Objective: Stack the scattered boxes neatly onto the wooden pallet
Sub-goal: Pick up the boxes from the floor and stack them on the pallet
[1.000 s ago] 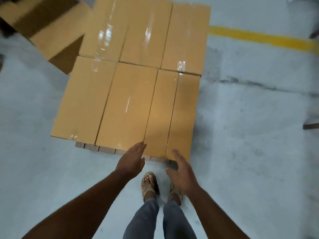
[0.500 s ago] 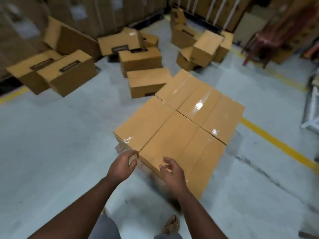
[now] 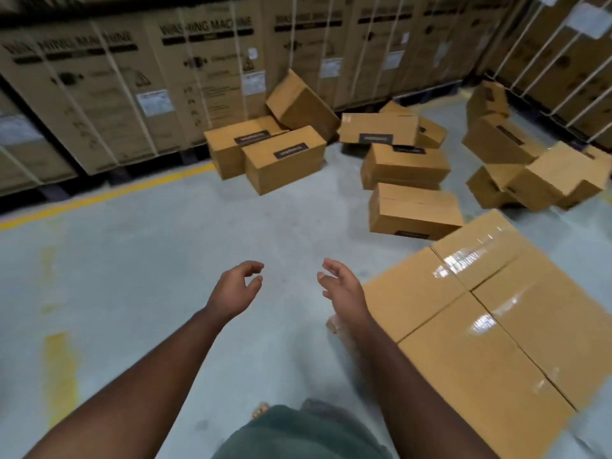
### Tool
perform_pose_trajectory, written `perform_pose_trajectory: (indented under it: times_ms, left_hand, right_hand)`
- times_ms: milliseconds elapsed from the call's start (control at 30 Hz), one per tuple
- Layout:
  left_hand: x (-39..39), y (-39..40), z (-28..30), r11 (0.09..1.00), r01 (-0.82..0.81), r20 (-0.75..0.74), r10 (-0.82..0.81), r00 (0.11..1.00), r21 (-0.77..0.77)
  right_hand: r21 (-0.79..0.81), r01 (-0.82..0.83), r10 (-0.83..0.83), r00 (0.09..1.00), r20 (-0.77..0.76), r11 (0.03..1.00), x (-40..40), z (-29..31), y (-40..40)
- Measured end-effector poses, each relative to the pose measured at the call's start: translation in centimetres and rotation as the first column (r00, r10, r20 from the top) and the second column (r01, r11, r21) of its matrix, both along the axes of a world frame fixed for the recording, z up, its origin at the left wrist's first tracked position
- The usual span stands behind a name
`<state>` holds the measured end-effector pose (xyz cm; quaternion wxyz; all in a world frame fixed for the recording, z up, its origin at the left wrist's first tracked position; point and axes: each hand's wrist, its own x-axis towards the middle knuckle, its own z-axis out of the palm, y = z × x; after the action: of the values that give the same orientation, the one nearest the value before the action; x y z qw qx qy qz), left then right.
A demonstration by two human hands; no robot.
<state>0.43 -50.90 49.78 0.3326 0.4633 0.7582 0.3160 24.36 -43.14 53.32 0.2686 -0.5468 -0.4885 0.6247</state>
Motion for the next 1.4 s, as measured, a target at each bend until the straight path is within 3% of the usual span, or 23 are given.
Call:
perform_pose_trajectory:
  times_ms: [200,333,733,1100,1300,1400]
  left_hand:
    - [-10.4,5.6,0.5,0.996,-0.088,0.105,0.086,0.991,0.014]
    - [-19.1,13.1,-0.2,0.995,-0.095,0.066,0.095,0.993,-0.002]
    - [-41.3,35.1,-0.9,0.987,-0.151,0.143,0.158,0.977,-0.059]
    - [-59.6,60.3,-3.2,0.994,0.054,0.22,-0.032,0.975,-0.095]
    - [-63.0,74.6,-1.8,0.931,0.33,0.208,-0.296,0.932,-0.156]
    - [-63.6,83.2,-1.7,0.945,0.299,0.221,-0.266,0.938,-0.134]
  right_hand:
    - [-0.04,0.038,-0.04,0.998,-0.04,0.998,-10.1,-2.0,7.9]
    - [-0.009,-0.079,0.078,0.995,-0.067,0.997,-17.7,-3.8,14.8]
    - [-0.085,-0.043,0.046,0.998,0.032,0.995,-40.6,-3.1,38.4]
    - [-0.079,0.234,-0.227,0.97,0.089,0.969,-59.1,-4.1,56.3]
    - [-0.053,0.286,-0.282,0.957,0.072,0.957,-62.1,-2.8,65.2]
    - [-0.024,0.314,-0.307,0.939,0.157,0.949,-62.0,-4.2,71.5]
